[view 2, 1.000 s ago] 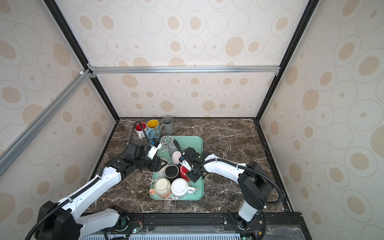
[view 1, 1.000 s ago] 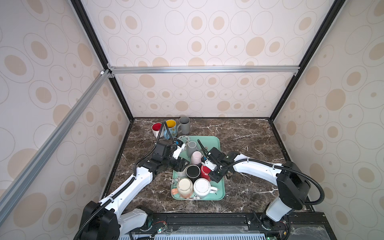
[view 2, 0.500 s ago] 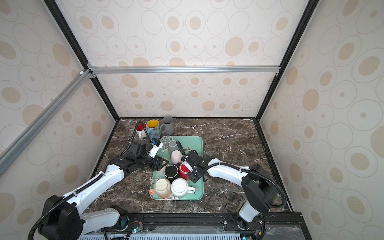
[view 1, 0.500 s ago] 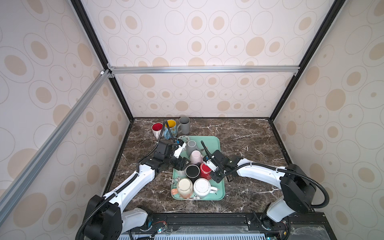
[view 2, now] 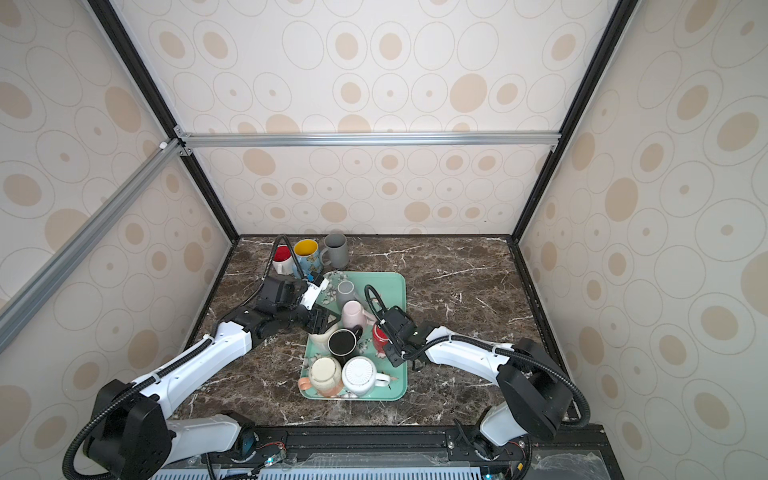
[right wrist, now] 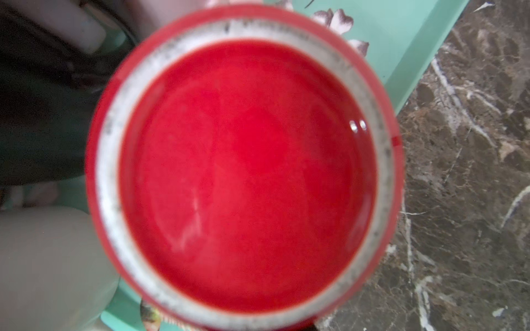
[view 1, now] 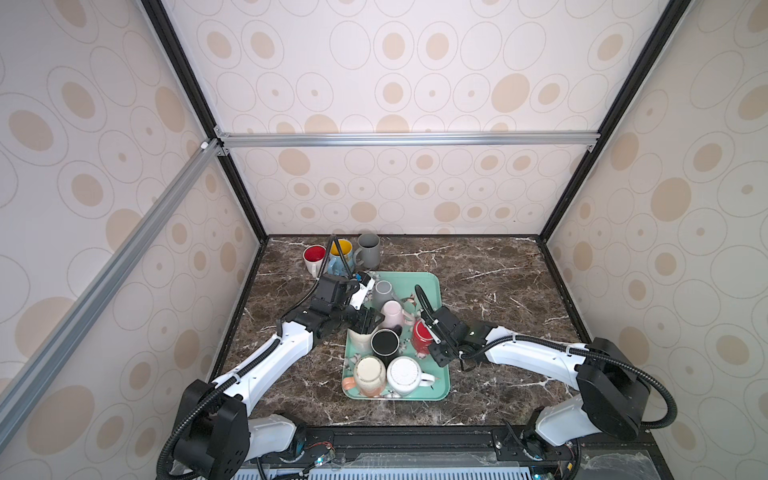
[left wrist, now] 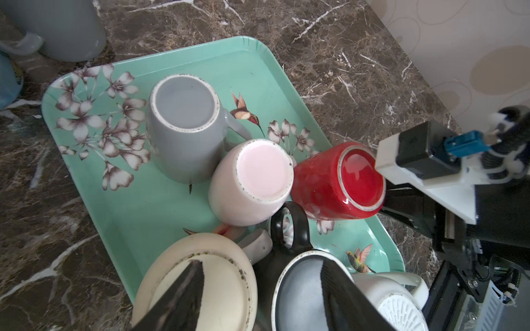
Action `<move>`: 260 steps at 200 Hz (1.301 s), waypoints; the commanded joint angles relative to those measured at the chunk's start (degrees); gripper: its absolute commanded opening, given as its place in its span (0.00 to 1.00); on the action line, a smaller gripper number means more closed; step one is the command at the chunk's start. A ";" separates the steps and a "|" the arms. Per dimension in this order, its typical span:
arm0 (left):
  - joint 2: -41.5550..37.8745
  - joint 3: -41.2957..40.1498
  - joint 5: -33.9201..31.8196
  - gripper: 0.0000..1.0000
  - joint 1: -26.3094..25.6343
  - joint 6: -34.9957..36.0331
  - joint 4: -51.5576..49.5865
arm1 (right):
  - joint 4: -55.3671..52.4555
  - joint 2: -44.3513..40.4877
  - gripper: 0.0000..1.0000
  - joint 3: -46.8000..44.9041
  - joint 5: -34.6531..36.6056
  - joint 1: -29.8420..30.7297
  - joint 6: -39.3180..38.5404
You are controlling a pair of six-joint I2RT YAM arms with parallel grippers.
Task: Turn the mug right side up
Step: Move the mug to the tray, then pick up the mug from the tray.
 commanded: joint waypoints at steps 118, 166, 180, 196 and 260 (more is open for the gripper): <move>-1.73 0.64 0.54 0.67 -0.05 -0.67 0.30 | 1.91 8.67 0.26 7.49 3.29 0.09 3.33; -1.80 0.43 0.59 0.67 -0.04 -1.13 0.78 | 2.20 8.64 0.11 8.20 3.19 0.08 2.36; -1.80 0.47 0.83 0.67 -0.06 -1.40 1.12 | 2.26 8.25 0.09 8.45 3.30 0.14 2.12; -1.80 0.63 0.85 0.67 -0.04 -1.76 1.56 | 2.39 7.55 0.07 8.60 3.50 0.11 2.10; -2.22 1.63 1.21 0.67 -0.07 -3.06 3.11 | 5.98 1.28 0.03 6.54 5.90 0.11 5.31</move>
